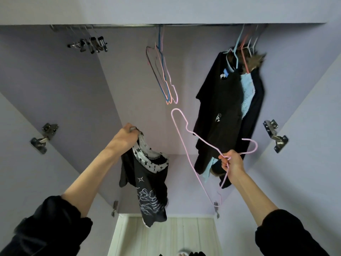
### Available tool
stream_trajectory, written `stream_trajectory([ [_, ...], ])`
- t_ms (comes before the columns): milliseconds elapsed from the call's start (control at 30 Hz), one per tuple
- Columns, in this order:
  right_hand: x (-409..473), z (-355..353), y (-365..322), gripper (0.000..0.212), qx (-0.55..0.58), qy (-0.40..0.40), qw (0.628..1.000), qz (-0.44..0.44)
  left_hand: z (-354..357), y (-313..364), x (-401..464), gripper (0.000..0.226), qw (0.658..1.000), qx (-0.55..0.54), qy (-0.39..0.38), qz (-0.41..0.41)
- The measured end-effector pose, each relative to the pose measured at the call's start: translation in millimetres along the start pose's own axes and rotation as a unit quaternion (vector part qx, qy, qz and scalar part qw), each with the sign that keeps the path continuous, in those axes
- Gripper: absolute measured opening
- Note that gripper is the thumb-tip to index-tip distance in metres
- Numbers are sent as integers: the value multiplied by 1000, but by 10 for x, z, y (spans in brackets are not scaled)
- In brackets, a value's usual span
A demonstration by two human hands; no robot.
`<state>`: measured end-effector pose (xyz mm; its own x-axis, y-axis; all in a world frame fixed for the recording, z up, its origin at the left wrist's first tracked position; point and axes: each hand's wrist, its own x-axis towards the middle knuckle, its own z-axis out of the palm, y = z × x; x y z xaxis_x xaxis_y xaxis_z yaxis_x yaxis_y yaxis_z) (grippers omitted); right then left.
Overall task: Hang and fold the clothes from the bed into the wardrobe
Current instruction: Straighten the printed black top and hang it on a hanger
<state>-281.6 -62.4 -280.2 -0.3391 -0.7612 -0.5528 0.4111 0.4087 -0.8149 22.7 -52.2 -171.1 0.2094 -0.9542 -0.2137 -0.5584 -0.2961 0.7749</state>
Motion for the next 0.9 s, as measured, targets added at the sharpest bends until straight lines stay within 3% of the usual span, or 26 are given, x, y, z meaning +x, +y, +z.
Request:
stream_trajectory([
  [67, -19, -56, -28, 26, 51, -14, 999, -8, 39, -10, -46, 13, 999, 41, -6, 14],
  [233, -141, 21, -219, 10, 184, -148, 972, 1, 70, -27, -120, 14, 997, 72, -14, 10],
  [533, -518, 571, -541, 21, 305, -289, 907, -23, -73, 29, -281, 26, 994, 101, 9, 30],
  [667, -559, 880, -527, 20, 258, -306, 916, -7, -135, 42, -409, 23, 997, 57, -5, 54],
  [767, -545, 1115, -356, 12, 179, -296, 938, 21, -270, 60, -493, 22, 996, -32, 26, 74],
  [900, -493, 1305, -100, 29, 54, -299, 953, 18, -531, 44, -590, 23, 985, -130, 71, 85],
])
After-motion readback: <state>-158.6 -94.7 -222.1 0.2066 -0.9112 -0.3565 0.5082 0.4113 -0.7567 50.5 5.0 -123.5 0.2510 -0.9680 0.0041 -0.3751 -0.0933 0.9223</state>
